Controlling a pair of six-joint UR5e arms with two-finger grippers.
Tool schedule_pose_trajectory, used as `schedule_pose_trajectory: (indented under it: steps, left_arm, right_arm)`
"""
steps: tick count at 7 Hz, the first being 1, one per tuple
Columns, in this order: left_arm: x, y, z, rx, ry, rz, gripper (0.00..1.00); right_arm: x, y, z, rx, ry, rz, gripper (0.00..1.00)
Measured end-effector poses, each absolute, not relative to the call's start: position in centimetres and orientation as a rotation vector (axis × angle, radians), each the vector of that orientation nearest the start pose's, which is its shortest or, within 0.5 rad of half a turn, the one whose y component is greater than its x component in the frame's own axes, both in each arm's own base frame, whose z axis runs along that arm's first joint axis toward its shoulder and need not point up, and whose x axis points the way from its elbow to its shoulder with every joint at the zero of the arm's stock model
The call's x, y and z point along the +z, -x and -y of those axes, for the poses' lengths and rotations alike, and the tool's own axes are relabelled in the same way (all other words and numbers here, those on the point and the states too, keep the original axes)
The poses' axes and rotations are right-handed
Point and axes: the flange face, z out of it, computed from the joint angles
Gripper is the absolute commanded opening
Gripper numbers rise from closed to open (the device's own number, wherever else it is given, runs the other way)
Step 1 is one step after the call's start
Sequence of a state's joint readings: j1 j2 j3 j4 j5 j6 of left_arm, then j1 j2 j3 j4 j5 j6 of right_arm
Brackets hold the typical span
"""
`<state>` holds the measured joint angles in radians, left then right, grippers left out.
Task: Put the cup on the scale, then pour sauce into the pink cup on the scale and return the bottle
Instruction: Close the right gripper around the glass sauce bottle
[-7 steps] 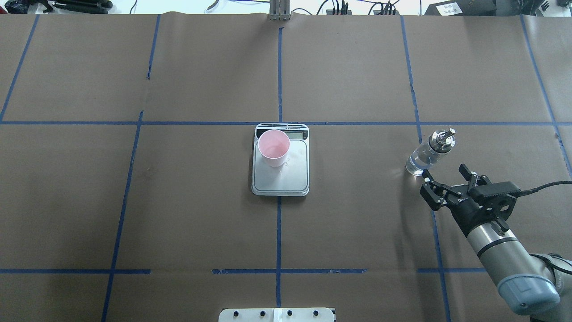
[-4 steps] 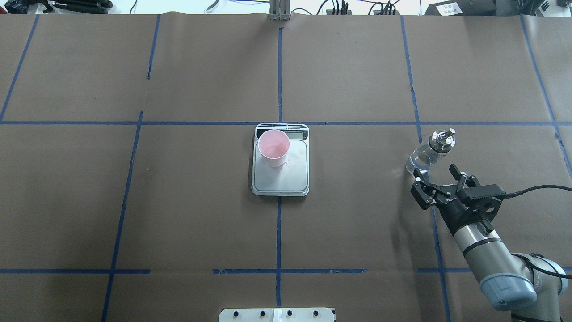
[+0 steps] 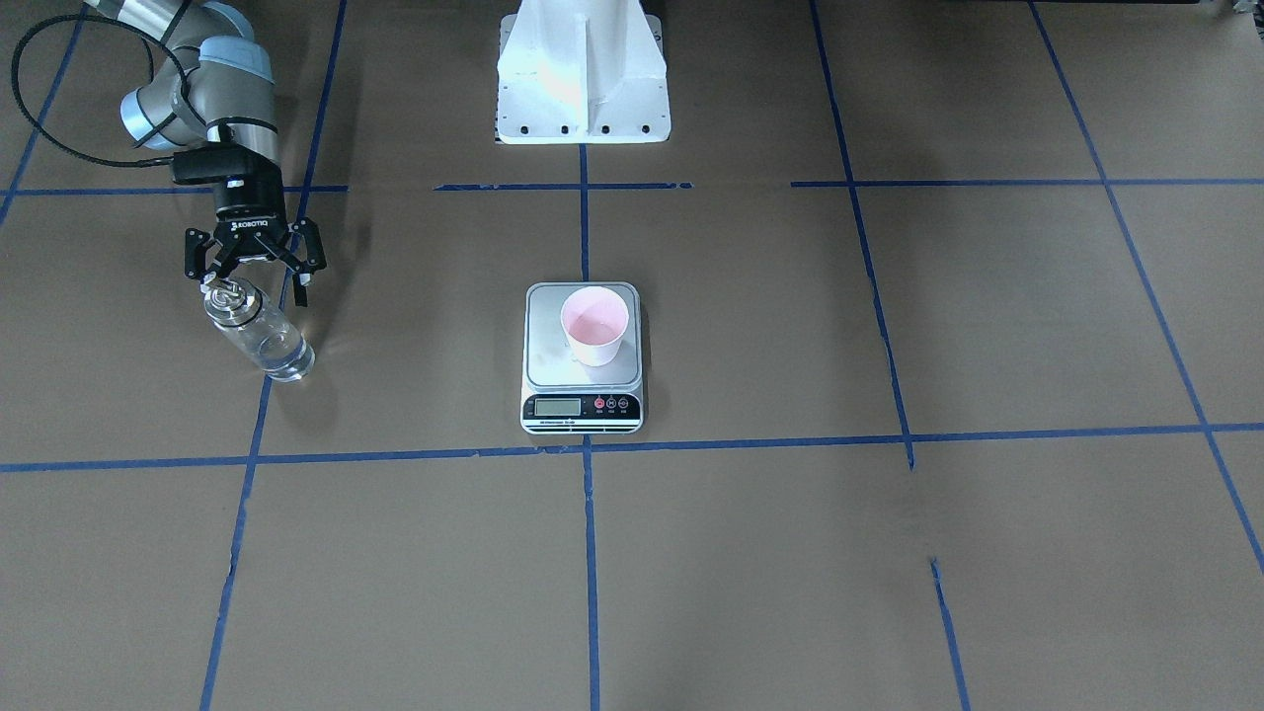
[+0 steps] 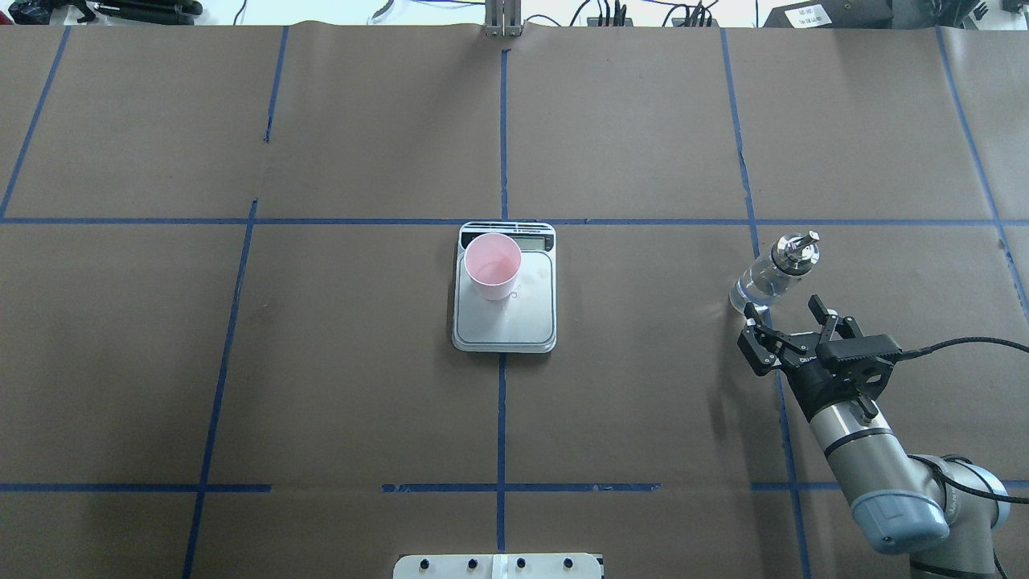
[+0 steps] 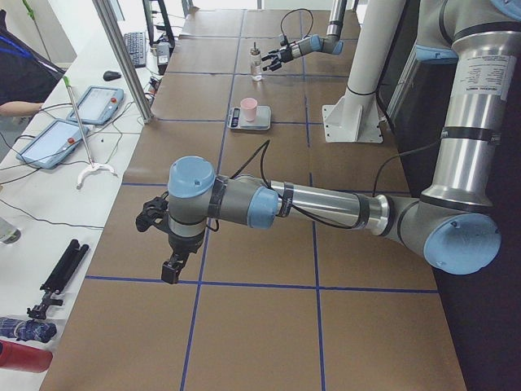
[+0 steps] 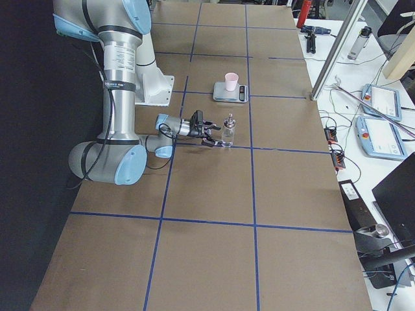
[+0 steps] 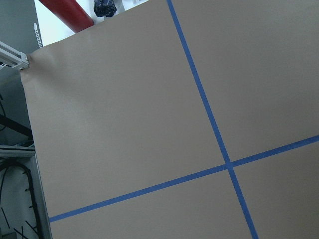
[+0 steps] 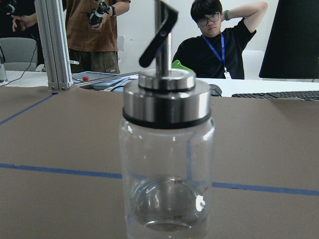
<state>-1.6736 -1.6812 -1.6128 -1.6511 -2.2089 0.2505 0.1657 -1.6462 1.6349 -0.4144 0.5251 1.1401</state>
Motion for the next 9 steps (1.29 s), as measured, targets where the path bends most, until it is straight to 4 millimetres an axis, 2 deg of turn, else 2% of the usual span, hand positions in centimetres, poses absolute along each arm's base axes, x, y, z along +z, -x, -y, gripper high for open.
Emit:
schedule_pose_trajectory:
  steps: [4,6,7,9]
  left_arm:
    - [58.0,13.0,54.0,0.217,-0.335,-0.587,1.00]
    - [57.9,13.0,54.0,0.217,-0.335,-0.586,1.00]
    - [57.9,13.0,54.0,0.217,-0.335,-0.587,1.00]
    - [57.9,13.0,54.0,0.217,-0.336,-0.587,1.00]
  right_arm:
    - [53.6,40.1,31.4,0.406,-1.196,0.669,0.99]
    - [52.2,42.1,33.1,0.417,-1.216,0.672,0.99]
    - [51.8,42.4,33.6,0.422,-1.222,0.670,0.99]
    - [52.3,42.3,34.4,0.424,-1.227,0.649,0.98]
